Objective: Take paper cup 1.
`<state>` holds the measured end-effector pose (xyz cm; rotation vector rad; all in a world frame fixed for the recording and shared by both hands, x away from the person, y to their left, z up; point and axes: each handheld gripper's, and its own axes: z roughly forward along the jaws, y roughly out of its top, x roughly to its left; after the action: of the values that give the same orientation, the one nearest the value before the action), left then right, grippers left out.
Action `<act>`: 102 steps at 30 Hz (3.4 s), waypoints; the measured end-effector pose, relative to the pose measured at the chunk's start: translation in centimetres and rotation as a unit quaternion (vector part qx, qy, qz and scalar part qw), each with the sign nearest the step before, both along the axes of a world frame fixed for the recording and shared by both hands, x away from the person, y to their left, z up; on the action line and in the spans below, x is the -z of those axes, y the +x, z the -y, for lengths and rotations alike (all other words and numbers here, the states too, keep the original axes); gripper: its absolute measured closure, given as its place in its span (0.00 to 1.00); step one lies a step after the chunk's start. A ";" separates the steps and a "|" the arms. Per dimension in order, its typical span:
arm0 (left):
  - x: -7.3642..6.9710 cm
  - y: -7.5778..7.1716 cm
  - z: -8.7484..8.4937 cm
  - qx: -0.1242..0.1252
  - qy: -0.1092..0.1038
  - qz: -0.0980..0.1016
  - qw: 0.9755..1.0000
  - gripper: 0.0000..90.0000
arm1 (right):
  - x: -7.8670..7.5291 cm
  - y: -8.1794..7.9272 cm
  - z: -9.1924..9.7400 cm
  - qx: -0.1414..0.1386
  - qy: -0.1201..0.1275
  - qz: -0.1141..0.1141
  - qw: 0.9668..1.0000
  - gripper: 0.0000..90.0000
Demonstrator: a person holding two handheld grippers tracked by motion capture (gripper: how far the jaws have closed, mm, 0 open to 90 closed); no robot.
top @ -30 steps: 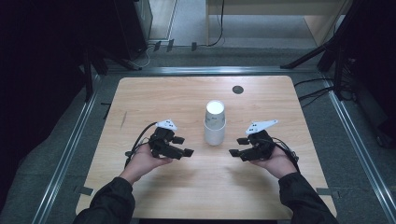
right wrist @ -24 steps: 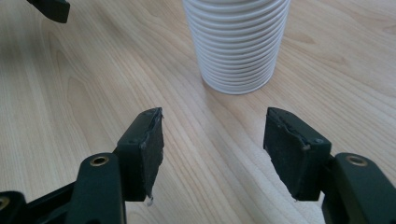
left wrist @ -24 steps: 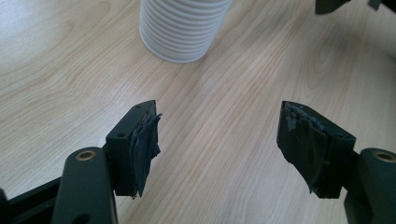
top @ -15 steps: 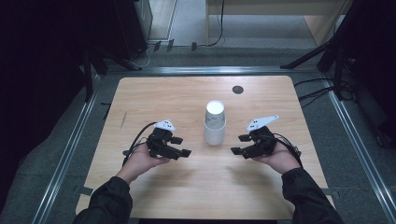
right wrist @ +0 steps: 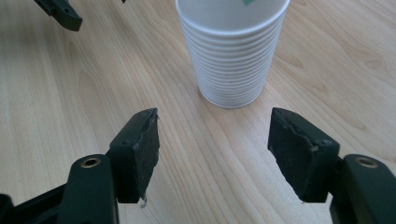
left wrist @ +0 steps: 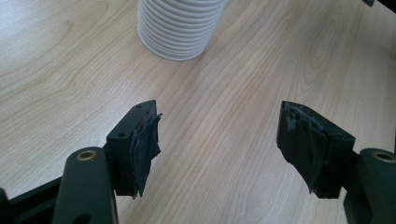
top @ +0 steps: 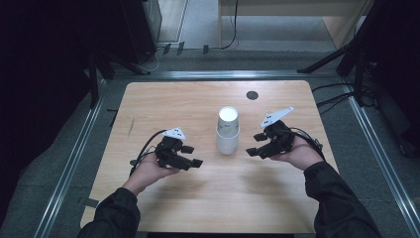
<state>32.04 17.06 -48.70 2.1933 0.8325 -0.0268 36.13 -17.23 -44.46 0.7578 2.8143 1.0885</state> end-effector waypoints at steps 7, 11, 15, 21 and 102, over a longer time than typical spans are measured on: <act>0.0 -0.1 0.1 0.005 0.001 -0.001 1.000 0.33 | -1.9 1.3 -0.6 -0.027 -0.023 0.003 0.999 0.37; 0.0 -0.2 0.3 0.007 0.002 0.004 1.000 0.33 | -2.9 2.1 -1.1 -0.049 -0.025 0.000 0.998 0.36; 0.0 -0.3 0.4 0.011 0.006 0.003 1.000 0.33 | -3.5 2.8 -1.8 -0.064 -0.033 0.002 0.997 0.35; 0.1 -0.4 0.5 0.017 0.008 0.002 1.000 0.33 | -4.2 3.6 -2.4 -0.076 -0.035 0.005 0.996 0.34; 0.0 -0.3 0.1 0.014 -0.001 -0.010 1.000 0.32 | -14.6 5.1 -8.1 -0.098 -0.073 0.030 0.992 0.38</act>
<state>31.70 16.95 -48.71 2.2063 0.8123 -0.0648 41.20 -9.17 -29.88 0.4368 2.9243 0.8972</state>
